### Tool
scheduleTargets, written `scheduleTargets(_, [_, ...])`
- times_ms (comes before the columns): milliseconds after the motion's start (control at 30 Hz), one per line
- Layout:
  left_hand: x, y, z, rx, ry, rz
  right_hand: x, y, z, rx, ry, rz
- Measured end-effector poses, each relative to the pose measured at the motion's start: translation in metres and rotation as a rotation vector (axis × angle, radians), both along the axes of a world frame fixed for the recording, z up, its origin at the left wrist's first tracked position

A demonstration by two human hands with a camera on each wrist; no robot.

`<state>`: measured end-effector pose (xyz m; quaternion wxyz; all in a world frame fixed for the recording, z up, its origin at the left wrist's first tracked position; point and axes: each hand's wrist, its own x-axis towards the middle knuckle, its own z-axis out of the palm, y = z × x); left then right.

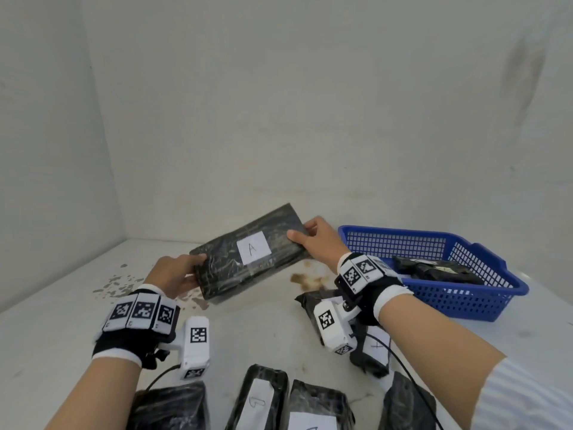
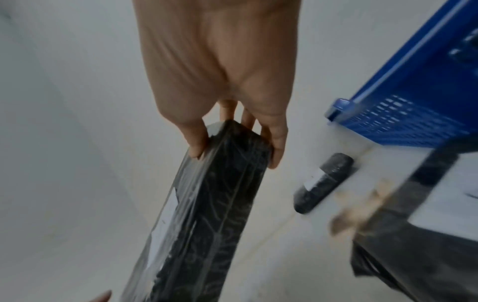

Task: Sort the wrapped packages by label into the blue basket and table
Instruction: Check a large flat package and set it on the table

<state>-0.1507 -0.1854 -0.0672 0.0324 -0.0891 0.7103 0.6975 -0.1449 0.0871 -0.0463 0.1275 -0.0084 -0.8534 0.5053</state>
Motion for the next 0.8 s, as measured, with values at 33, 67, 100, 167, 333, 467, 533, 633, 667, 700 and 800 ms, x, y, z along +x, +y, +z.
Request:
scheduleTargets(33, [-0.003, 0.004, 0.003, 0.037, 0.05, 0.008, 0.001, 0.002, 0.007, -0.046, 0.043, -0.009])
scheduleTargets(67, [-0.005, 0.007, 0.006, 0.049, 0.108, 0.014, 0.004, 0.005, 0.015, -0.094, 0.092, -0.014])
scheduleTargets(100, [-0.003, 0.012, 0.012, 0.072, 0.164, -0.015, 0.006, 0.009, 0.022, -0.141, 0.137, -0.016])
scheduleTargets(167, [-0.003, 0.021, 0.024, 0.117, 0.265, -0.051, 0.013, 0.018, 0.033, -0.204, 0.218, -0.014])
scheduleTargets(333, [0.014, 0.052, 0.058, 0.234, 0.437, -0.121, 0.049, 0.039, 0.056, -0.286, 0.395, 0.043])
scheduleTargets(467, [0.043, 0.078, 0.079, 0.344, 0.585, -0.29, 0.083, 0.053, 0.068, -0.313, 0.522, 0.087])
scheduleTargets(533, [0.052, 0.087, 0.084, 0.365, 0.691, -0.322, 0.097, 0.063, 0.072, -0.388, 0.54, 0.134])
scheduleTargets(633, [0.061, 0.099, 0.085, 0.332, 0.855, -0.286, 0.121, 0.083, 0.077, -0.329, 0.514, 0.2])
scheduleTargets(667, [0.063, 0.102, 0.084, 0.329, 0.887, -0.267, 0.129, 0.09, 0.077, -0.298, 0.506, 0.221])
scheduleTargets(700, [0.065, 0.105, 0.084, 0.329, 0.906, -0.257, 0.135, 0.095, 0.077, -0.274, 0.502, 0.237])
scheduleTargets(800, [0.07, 0.11, 0.084, 0.296, 0.909, -0.297, 0.144, 0.108, 0.071, -0.241, 0.5, 0.243])
